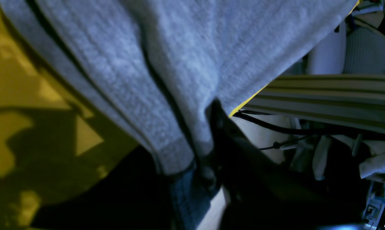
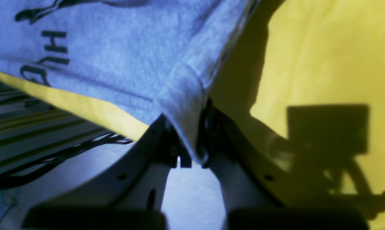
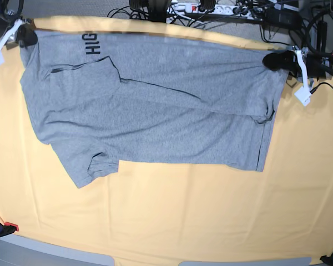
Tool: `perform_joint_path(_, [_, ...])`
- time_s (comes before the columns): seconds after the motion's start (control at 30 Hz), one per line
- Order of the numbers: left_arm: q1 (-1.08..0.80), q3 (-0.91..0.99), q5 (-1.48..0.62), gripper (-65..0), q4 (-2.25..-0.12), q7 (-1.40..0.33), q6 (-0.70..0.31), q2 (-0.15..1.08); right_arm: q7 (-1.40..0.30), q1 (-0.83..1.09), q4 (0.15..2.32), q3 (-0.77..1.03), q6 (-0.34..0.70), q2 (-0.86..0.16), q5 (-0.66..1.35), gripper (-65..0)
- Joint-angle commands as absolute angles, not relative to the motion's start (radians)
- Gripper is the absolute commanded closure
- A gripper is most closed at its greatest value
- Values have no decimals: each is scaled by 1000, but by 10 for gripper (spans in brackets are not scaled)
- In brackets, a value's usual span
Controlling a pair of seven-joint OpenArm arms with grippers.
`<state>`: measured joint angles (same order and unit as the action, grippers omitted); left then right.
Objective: Layout the t-shirt on the table in an organized manner, then fold the t-shirt properly
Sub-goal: 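Pull the shoulders with both grippers to straighten the shirt flat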
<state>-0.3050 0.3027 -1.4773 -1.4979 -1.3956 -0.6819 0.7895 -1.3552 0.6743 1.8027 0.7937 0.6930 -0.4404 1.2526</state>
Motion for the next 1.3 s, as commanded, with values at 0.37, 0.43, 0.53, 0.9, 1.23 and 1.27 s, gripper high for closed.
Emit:
perform_joint_path(0.37, [-271, 316, -1484, 0, -1514, -1396, -672, 820, -1396, 704, 1818, 805, 698, -413, 1253, 0])
perform_joint_path(0.43, [-271, 316, -1484, 0, -1526, -1396, -664, 820, -1396, 704, 1818, 805, 698, -410, 1253, 0])
perform_joint_path(0.53, [-271, 316, -1484, 0, -1547, -1396, -665, 822, -1396, 704, 1818, 805, 698, -410, 1246, 0])
perform_joint_path(0.9, [-304, 316, -1484, 0, -1557, -1396, -657, 836, -1396, 704, 1818, 805, 698, -410, 1204, 0])
perform_joint_path(1.23, [-346, 316, -1484, 0, -1588, -1396, -659, 854, -1396, 704, 1818, 805, 698, -411, 1198, 0])
perform_joint_path(1.27, [-336, 316, -1484, 0, -1588, -1396, -658, 854, -1396, 704, 1818, 805, 698, -411, 1205, 0])
